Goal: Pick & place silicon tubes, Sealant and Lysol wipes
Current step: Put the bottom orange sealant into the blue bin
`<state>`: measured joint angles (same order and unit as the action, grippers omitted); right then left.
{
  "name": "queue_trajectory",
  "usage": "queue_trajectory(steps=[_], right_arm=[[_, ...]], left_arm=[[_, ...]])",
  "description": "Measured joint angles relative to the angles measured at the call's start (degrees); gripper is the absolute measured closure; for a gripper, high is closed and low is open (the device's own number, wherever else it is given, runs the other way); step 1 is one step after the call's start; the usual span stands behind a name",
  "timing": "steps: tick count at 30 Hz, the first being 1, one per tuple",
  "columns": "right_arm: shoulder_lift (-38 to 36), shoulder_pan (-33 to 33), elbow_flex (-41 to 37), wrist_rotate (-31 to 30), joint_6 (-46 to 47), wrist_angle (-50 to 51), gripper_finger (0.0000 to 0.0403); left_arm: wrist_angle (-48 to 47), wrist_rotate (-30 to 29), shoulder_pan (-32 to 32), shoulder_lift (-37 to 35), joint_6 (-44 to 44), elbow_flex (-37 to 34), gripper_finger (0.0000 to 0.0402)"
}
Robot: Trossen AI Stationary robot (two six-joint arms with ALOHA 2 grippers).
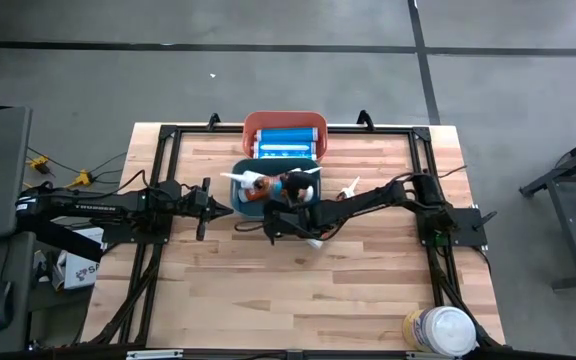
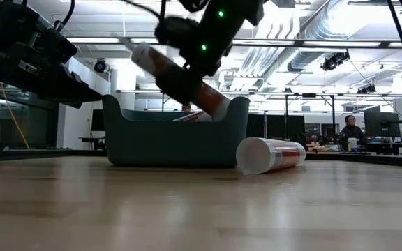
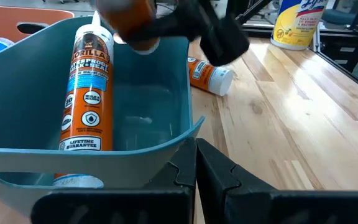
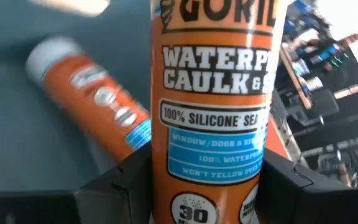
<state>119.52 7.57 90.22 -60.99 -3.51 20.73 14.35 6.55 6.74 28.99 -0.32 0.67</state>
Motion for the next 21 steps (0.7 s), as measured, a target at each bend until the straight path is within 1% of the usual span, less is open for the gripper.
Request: queue_trajectory(steps=[4,8,13,21], right_arm=[[0.00,-0.40,-1.64,4.29,-3.68,-0.08,0.0203],[0.00,-0.82,-3.35,5.07,-5.43,-0.40,0.0203],[0.00,-1.66,-4.96,7.59,-5.96,0.07,0.0203],[0.00,-2.36,-4.99,8.28,-5.66,1.30,0.0203]], left_arm=[[0.00,0.00,-0.02,-0.01,0.00,0.00,0.0401],[0.00,-0.02,-0.01,-0.01,0.00,0.00,0.0401],[0.00,-0.04,0.00,-0.02,0.00,0.00,0.0401],[0.00,-0.04,-0.01,-0.01,0.00,0.00,0.0401]])
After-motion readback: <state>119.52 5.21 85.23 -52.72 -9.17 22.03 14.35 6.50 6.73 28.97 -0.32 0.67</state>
